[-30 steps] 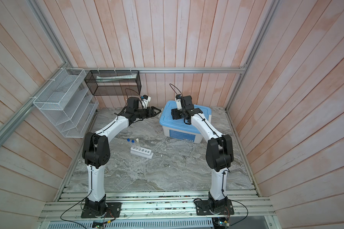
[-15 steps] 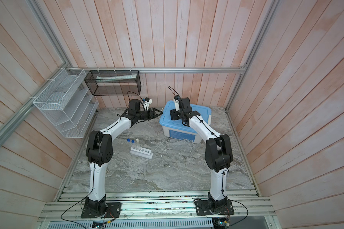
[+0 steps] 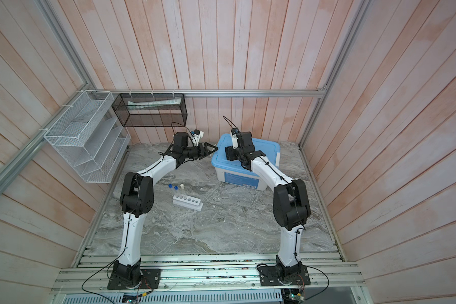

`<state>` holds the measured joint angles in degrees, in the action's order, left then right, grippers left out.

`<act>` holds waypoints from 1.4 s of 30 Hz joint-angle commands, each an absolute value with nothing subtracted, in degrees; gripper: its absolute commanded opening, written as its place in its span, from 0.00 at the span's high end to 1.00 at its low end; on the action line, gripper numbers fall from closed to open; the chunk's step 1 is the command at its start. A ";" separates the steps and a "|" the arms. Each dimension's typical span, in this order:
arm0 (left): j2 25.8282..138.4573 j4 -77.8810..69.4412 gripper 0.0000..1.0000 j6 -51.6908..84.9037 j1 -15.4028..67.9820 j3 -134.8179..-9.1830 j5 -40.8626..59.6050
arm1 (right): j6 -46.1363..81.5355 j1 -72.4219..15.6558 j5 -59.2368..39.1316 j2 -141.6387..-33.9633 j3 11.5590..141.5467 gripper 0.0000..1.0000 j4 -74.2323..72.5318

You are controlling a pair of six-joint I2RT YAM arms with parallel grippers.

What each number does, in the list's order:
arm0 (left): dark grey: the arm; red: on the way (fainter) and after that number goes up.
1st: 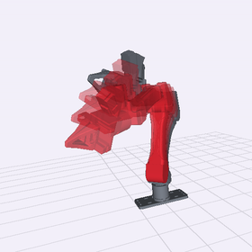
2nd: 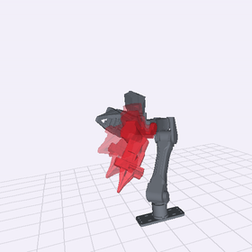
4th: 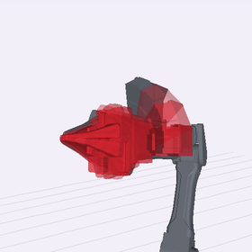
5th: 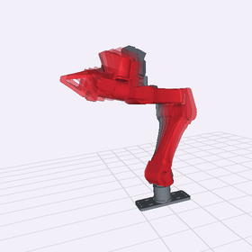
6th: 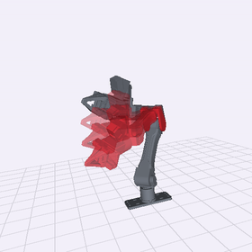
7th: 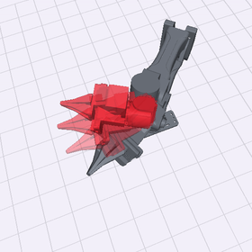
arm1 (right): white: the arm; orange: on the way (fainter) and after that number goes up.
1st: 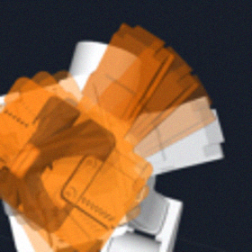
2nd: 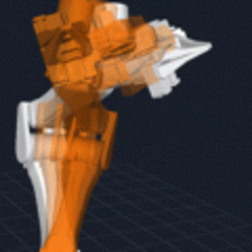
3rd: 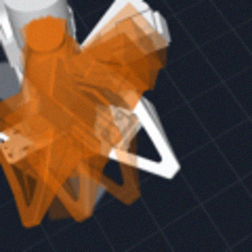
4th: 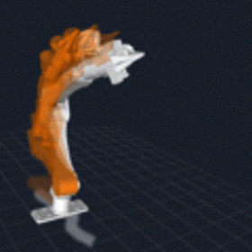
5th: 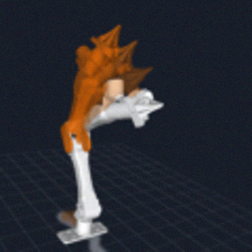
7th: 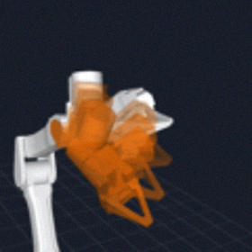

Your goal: Organize the chemistry lab equipment

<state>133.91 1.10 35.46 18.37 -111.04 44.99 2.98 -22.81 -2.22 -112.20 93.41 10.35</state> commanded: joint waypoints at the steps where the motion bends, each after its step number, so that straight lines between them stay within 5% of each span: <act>1: 136.63 0.69 0.22 36.41 18.36 -114.96 46.56 | 4.04 -23.81 -3.40 -114.35 90.00 0.29 21.45; 15: 138.60 -0.35 0.23 37.57 19.61 -115.16 51.89 | 4.75 -23.99 -3.60 -114.03 88.56 0.29 20.22; 25: 137.65 0.62 0.36 36.37 19.64 -115.20 52.26 | 5.10 -24.26 -3.81 -114.28 88.08 0.29 19.61; 33: 135.12 8.83 0.48 29.10 19.77 -116.70 46.29 | 5.19 -24.26 -3.68 -114.16 87.30 0.29 19.17; 42: 133.95 20.24 0.50 19.33 21.31 -119.92 37.56 | 5.54 -24.52 -4.04 -114.87 87.70 0.29 18.83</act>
<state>135.31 13.23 24.53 20.08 -119.02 41.36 3.42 -23.55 -2.22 -111.33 90.89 7.51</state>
